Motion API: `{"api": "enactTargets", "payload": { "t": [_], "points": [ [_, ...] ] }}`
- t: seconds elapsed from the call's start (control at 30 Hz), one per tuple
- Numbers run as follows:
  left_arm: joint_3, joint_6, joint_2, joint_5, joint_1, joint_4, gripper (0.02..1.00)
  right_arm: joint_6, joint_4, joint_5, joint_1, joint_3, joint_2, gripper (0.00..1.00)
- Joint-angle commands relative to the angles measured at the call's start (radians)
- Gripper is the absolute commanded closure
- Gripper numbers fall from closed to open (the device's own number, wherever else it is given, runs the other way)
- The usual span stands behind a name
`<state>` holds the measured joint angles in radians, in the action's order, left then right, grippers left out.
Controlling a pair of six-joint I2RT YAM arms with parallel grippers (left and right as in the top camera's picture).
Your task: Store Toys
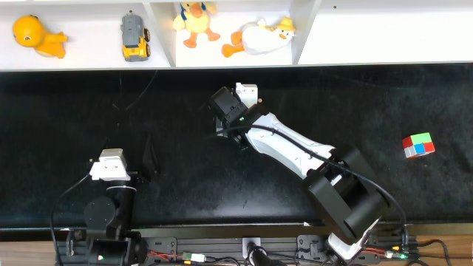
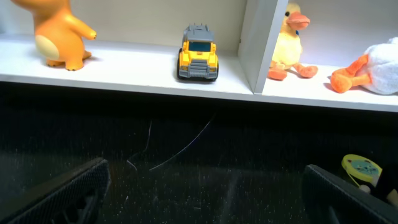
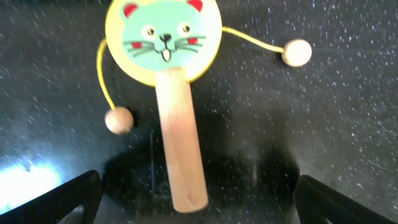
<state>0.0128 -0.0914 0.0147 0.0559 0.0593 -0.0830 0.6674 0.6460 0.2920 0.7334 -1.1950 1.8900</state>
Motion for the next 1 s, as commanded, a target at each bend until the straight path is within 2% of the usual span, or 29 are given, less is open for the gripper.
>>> {"api": "enactTargets", "payload": {
  "t": [0.03,0.23,0.27,0.3,0.4,0.6,0.67,0.87,1.0],
  "points": [
    [-0.004,-0.007,-0.012,-0.006,0.004,0.0,0.02,-0.023,0.017,-0.037,-0.003,-0.009,0.034,0.005],
    [-0.004,-0.007,-0.012,-0.006,0.004,0.0,0.02,-0.047,0.023,-0.031,-0.003,-0.009,0.034,0.001],
    [-0.004,-0.007,-0.012,-0.006,0.004,0.0,0.02,-0.048,0.023,-0.029,-0.003,-0.009,0.034,0.029],
    [-0.004,-0.007,-0.012,-0.006,0.004,0.0,0.02,-0.048,0.023,-0.028,-0.003,-0.009,0.034,0.108],
    [-0.004,-0.007,-0.012,-0.006,0.004,0.0,0.02,-0.047,0.022,-0.025,-0.003,-0.009,0.034,0.465],
    [-0.004,-0.007,-0.012,-0.006,0.004,0.0,0.02,-0.047,0.021,-0.016,-0.003,-0.009,0.034,0.649],
    [-0.004,-0.007,-0.012,-0.006,0.004,0.0,0.02,-0.047,0.017,-0.006,-0.003,-0.009,0.034,0.676],
    [-0.004,-0.007,-0.012,-0.006,0.004,0.0,0.02,-0.047,-0.034,0.016,-0.003,-0.009,0.034,0.621],
    [-0.004,-0.007,-0.012,-0.006,0.004,0.0,0.023,-0.047,-0.066,0.02,-0.003,-0.009,0.034,0.654]
  ]
}}
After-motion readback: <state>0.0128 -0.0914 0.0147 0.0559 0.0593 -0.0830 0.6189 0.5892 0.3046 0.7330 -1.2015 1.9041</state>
